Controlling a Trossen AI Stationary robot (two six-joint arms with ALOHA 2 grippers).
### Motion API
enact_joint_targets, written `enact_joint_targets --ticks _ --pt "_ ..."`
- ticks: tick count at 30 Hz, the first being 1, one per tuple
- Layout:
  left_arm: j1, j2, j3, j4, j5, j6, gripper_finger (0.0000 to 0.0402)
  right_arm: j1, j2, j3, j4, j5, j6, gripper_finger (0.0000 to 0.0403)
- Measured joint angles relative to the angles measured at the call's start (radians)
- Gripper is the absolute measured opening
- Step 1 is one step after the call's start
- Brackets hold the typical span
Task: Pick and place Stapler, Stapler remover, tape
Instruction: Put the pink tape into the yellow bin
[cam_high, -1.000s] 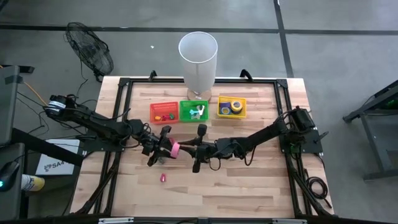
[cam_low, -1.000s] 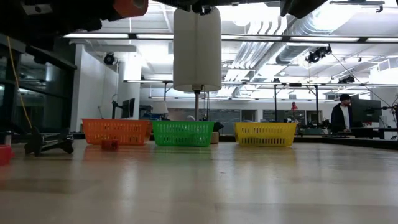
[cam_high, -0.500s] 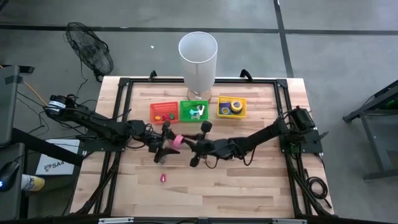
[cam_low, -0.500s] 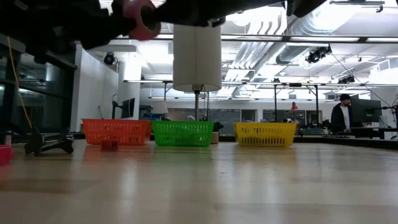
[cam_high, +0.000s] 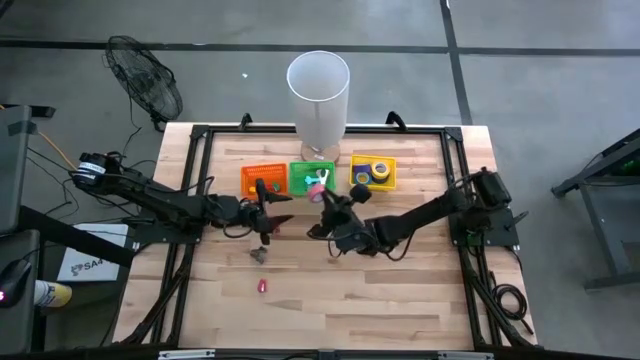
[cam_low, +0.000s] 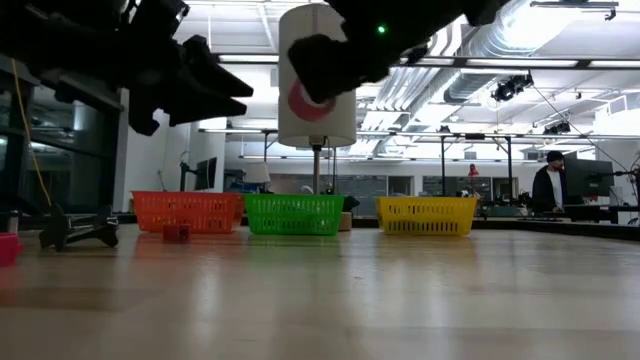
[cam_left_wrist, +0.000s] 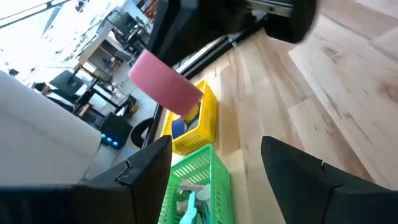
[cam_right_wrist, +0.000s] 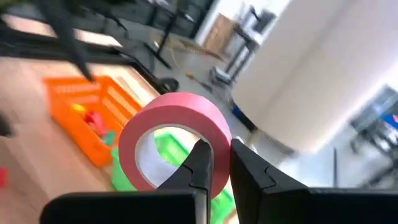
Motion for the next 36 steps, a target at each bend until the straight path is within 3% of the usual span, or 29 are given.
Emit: enact_joint_targets --ticks 3,8,13,21,36 --pt "0.0 0.0 0.0 -0.012 -0.003 0.0 0.0243 -0.026 -0.053 0.0 -0.213 -0.01 0.222 0.0024" --pt "0.0 0.0 0.0 -0.027 -0.002 0.0 0.0243 -0.105 -0.136 0.0 -0.621 -0.129 0.602 0.0024" --pt "0.0 0.0 0.0 -0.027 0.015 0.0 0.0243 -0.186 -0.163 0.0 -0.897 -0.209 0.795 0.0024" --pt "0.0 0.0 0.0 -0.032 0.017 0.0 0.0243 -0.254 -0.157 -0.001 -1.126 -0.239 0.938 0.0024" --pt "0.0 0.0 0.0 -0.045 0.017 -0.003 0.0243 -0.265 -0.093 0.0 -1.152 -0.233 0.872 0.0024"
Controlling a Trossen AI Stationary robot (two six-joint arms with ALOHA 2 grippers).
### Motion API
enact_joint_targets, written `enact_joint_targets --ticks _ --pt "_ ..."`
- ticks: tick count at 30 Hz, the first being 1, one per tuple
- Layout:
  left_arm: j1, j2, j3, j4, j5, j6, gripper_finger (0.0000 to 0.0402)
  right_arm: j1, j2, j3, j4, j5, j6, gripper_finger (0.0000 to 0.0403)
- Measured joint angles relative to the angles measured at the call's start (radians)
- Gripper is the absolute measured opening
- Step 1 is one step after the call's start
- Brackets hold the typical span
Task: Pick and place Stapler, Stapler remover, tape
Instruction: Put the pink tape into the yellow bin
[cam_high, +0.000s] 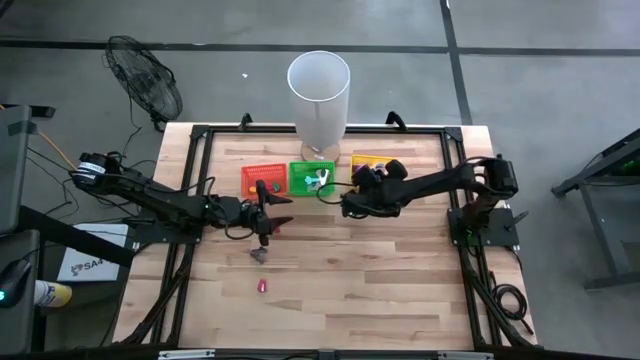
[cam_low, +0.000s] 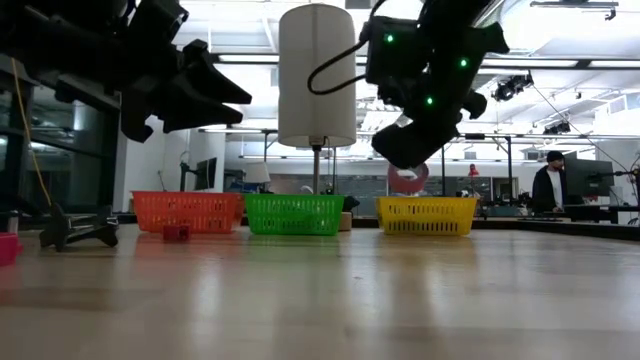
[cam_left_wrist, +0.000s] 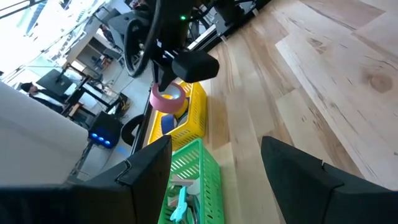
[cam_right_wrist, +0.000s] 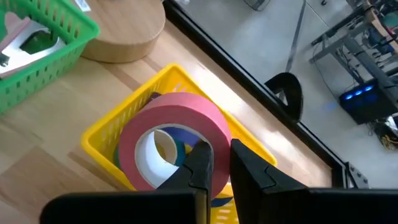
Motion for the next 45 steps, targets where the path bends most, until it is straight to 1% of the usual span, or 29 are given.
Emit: enact_joint_targets --ticks 8,17,24,30,34,36,41,45 --pt "0.0 0.0 0.0 -0.002 0.0 0.0 0.0243 0.0 0.049 0.0 0.009 0.054 0.025 0.0024" --pt "0.0 0.0 0.0 -0.002 0.0 -0.001 0.0243 0.0 0.051 0.0 0.019 0.042 0.025 0.0024" --pt "0.0 0.0 0.0 -0.001 0.0 -0.015 0.0243 0.0 0.051 -0.004 0.027 0.011 0.022 0.0024" --pt "0.0 0.0 0.0 -0.002 0.0 -0.023 0.0243 0.0 0.051 -0.112 0.175 0.041 0.018 0.0024" --pt "0.0 0.0 0.0 -0.002 0.0 -0.023 0.0243 0.003 0.051 -0.179 0.245 0.094 0.07 0.0024" --pt "0.0 0.0 0.0 -0.002 0.0 -0.023 0.0243 0.003 0.051 -0.199 0.27 0.112 0.083 0.0038" --pt "0.0 0.0 0.0 -0.002 0.0 -0.023 0.0243 0.003 0.052 -0.221 0.286 0.12 0.09 0.0109" --pt "0.0 0.0 0.0 -0.006 0.0 -0.023 0.0243 0.003 0.042 -0.222 0.285 0.123 0.091 0.0151"
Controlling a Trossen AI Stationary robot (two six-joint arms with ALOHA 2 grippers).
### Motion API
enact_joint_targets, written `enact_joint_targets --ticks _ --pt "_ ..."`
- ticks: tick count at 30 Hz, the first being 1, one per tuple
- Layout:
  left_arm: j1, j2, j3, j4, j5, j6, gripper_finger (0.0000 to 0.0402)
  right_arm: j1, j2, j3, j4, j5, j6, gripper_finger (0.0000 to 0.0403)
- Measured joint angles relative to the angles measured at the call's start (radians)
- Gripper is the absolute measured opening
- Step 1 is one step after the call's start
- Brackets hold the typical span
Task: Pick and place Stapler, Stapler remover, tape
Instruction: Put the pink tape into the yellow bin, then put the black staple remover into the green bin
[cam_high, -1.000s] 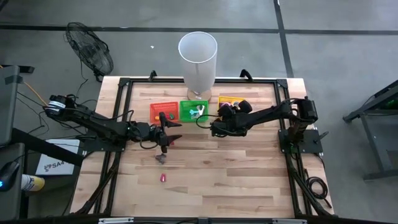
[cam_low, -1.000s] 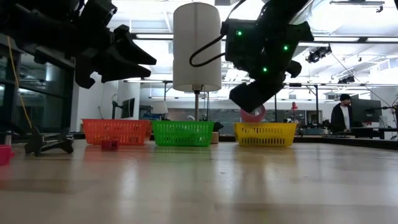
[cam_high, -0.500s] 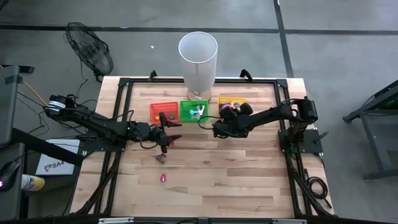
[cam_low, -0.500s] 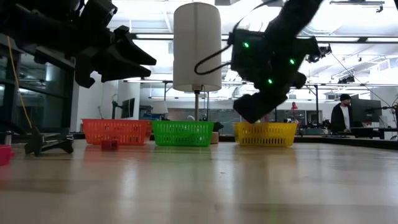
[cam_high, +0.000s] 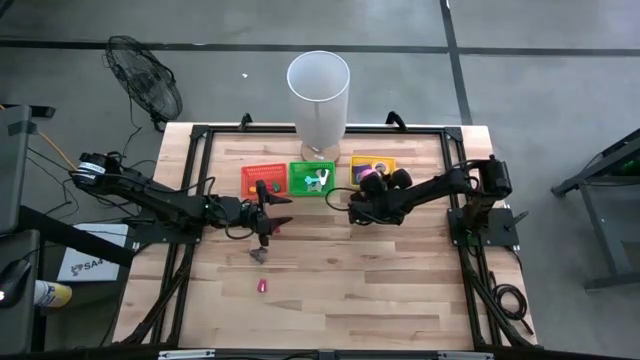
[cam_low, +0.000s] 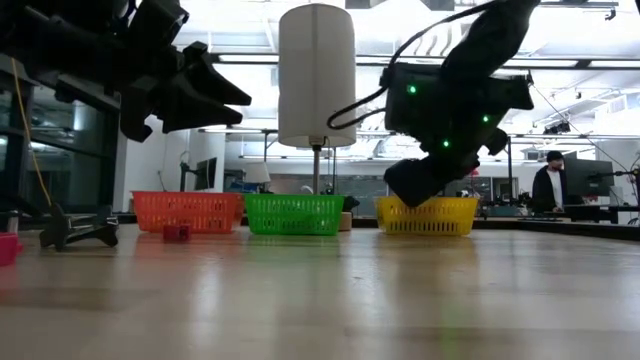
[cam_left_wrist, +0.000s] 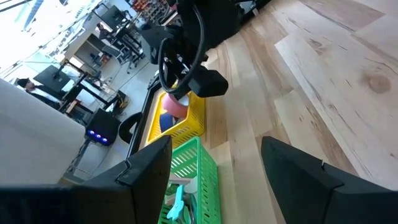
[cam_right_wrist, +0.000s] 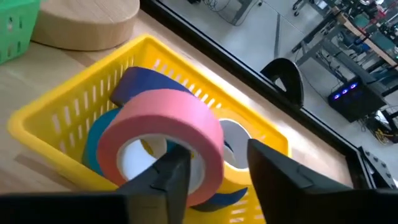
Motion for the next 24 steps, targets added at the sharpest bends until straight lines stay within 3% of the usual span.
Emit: enact_joint_targets --ticks 7,14,24 --pt "0.0 0.0 0.0 -0.003 0.0 0.001 0.0243 0.022 -0.091 0.0 -0.039 -0.035 -0.006 0.0187" --pt "0.0 0.0 0.0 -0.018 0.0 0.004 0.0243 0.05 -0.201 0.0 -0.184 -0.069 0.047 0.019" --pt "0.0 0.0 0.0 -0.02 -0.001 0.004 0.0243 0.072 -0.247 0.0 -0.387 -0.072 0.15 0.0191"
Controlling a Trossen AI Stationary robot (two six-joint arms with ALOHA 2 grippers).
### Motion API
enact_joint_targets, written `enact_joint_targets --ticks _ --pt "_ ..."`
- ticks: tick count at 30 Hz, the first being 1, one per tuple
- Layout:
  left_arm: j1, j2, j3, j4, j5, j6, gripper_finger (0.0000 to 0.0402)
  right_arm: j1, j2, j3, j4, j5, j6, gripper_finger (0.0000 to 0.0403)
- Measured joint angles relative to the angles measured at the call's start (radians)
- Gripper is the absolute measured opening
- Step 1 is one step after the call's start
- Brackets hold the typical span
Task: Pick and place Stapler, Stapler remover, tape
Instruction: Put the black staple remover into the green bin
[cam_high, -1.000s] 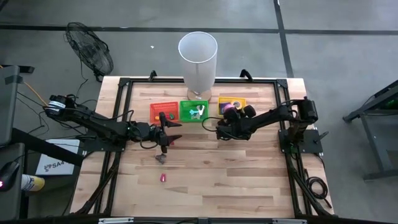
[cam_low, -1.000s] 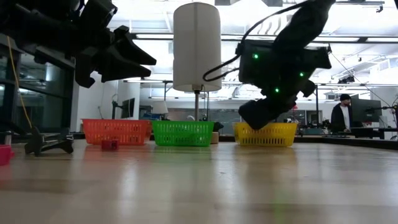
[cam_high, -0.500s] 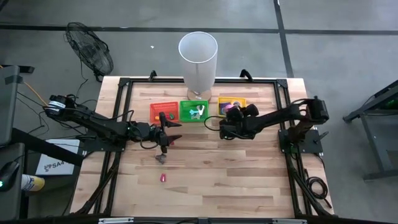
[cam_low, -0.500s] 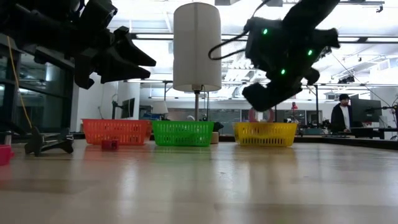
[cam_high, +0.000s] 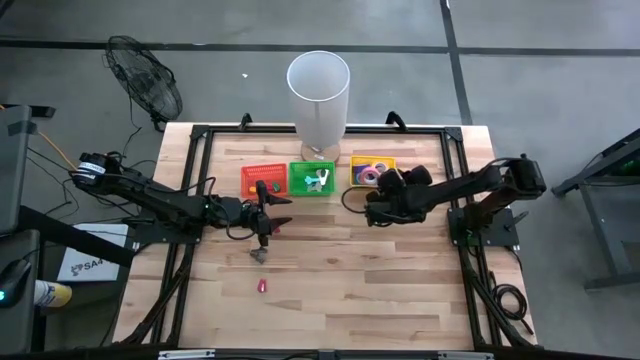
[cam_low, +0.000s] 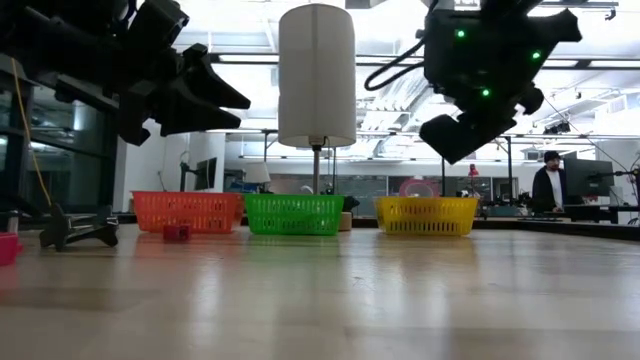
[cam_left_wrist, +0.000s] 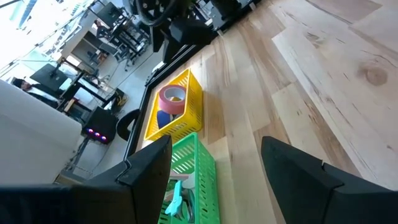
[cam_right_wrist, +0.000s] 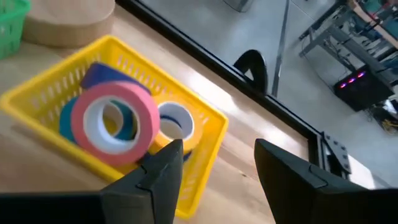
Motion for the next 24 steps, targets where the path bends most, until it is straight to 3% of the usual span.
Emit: enact_joint_targets --ticks 8,12,18,24 --pt "0.0 -0.005 0.0 -0.024 0.0 -0.004 0.0243 0.102 -0.002 -0.015 -0.225 0.004 0.207 0.0191" --pt "0.0 -0.038 0.0 -0.054 -0.002 -0.01 0.0243 0.178 -0.031 -0.104 -0.246 0.019 0.364 0.0191" --pt "0.0 -0.105 0.0 -0.114 -0.002 -0.045 0.0243 0.268 -0.16 -0.333 0.028 -0.011 0.447 0.0191" --pt "0.0 -0.116 0.0 -0.128 -0.001 -0.06 0.0243 0.293 -0.413 -0.552 0.445 -0.083 0.214 0.0188"
